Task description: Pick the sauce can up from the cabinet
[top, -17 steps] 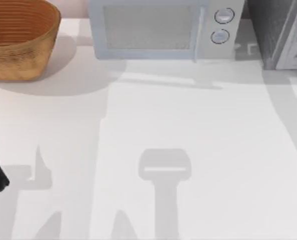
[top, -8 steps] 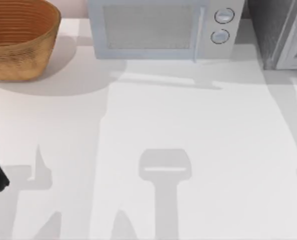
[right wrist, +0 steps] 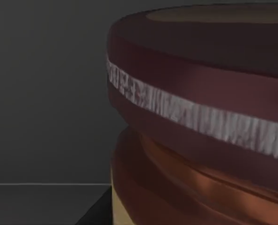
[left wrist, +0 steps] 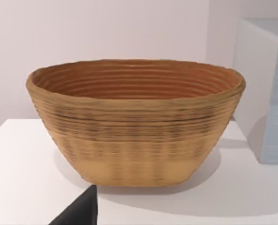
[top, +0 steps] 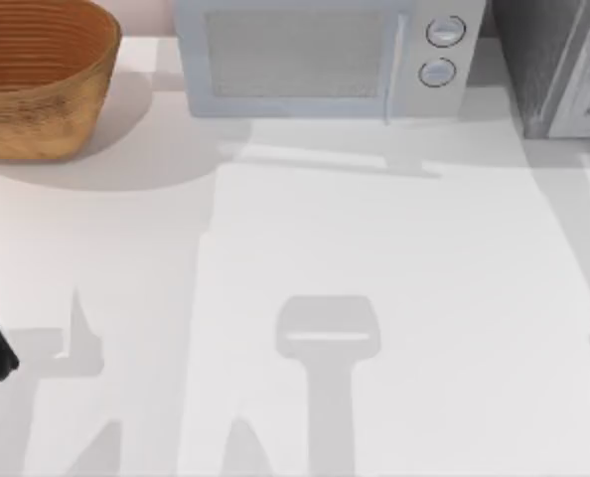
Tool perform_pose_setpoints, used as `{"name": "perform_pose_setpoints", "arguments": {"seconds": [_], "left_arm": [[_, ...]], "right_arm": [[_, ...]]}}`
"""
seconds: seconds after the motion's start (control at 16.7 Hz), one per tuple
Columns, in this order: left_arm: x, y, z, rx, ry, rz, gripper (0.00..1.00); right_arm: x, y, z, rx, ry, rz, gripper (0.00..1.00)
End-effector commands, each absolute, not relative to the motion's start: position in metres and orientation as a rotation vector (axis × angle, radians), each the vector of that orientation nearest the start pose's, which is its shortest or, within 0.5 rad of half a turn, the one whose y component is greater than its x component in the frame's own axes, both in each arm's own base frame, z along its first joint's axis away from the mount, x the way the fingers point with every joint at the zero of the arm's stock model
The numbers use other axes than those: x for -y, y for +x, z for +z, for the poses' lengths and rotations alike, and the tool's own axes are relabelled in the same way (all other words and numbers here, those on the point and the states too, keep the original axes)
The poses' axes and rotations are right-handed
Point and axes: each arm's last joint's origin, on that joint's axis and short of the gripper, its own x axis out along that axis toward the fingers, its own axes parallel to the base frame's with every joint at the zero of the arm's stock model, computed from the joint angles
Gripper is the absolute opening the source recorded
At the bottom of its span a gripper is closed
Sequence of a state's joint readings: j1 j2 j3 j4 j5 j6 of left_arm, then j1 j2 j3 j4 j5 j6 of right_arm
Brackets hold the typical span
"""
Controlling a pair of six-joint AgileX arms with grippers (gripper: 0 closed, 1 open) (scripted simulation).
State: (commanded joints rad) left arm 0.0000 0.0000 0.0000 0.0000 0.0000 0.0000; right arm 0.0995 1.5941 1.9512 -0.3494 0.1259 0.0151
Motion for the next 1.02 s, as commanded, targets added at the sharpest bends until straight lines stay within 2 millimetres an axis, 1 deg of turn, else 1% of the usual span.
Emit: {"name": "perform_pose_setpoints", "arguments": {"seconds": [0.54,0.6,1.02], "left_arm": [[0.0012,0.1057,0.16,0.0,0.0,0.0,1.0],[0.0012,0.1057,0.16,0.0,0.0,0.0,1.0],[0.0012,0.1057,0.16,0.0,0.0,0.0,1.0]], "right_arm": [[-0.0365,0.3372,0.5069,0.009,0.0,-0.01,0.02],[-0.0365,0.3372,0.5069,0.009,0.0,-0.01,0.0],[-0.0365,0.3372,0.5069,0.009,0.0,-0.01,0.0]]}}
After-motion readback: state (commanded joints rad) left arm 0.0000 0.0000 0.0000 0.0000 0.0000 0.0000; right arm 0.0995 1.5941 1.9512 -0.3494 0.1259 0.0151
